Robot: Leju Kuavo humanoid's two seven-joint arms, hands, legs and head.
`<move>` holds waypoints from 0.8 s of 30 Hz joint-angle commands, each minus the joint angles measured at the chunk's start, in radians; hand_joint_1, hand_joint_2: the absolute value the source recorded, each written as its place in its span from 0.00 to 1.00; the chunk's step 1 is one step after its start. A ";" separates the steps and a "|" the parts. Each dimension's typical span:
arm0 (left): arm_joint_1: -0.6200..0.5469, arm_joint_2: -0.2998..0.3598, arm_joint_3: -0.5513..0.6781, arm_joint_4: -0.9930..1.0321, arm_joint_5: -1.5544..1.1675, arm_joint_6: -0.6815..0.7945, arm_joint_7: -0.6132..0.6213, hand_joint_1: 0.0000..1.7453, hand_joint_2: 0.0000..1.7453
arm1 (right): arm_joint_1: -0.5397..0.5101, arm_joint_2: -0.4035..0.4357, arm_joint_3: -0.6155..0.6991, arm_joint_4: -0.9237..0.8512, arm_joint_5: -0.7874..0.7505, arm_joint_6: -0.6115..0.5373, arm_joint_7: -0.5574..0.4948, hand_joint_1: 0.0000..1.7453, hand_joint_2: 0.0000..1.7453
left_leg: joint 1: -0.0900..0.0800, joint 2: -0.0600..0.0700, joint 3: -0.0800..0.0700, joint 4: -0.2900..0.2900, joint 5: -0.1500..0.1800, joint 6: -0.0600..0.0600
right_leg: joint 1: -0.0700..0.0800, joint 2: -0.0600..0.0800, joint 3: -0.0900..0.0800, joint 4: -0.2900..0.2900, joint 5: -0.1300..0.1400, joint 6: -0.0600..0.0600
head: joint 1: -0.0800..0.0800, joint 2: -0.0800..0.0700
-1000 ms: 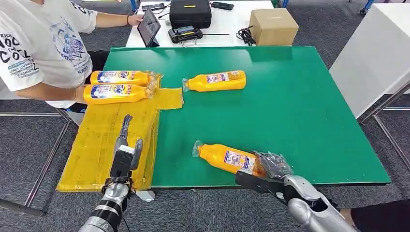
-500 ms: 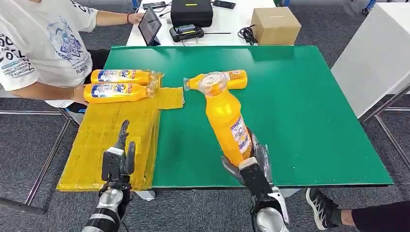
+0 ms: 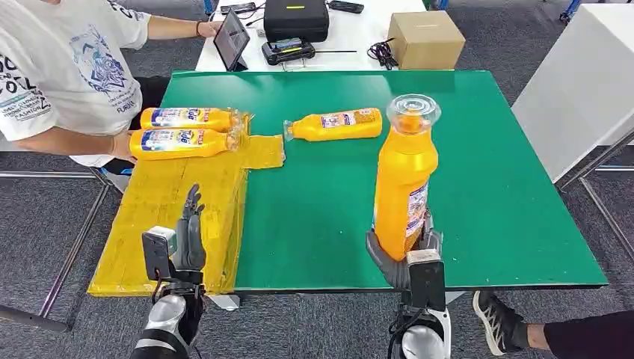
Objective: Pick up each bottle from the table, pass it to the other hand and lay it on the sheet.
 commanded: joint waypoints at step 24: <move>0.028 0.020 -0.277 -0.057 0.160 -0.267 0.177 0.00 1.00 | -0.255 0.090 0.254 0.688 0.082 0.059 -0.014 1.00 1.00 | 0.001 0.001 0.003 -0.001 0.000 -0.001 | 0.000 0.001 0.003 -0.001 0.000 -0.001 | 0.000 0.000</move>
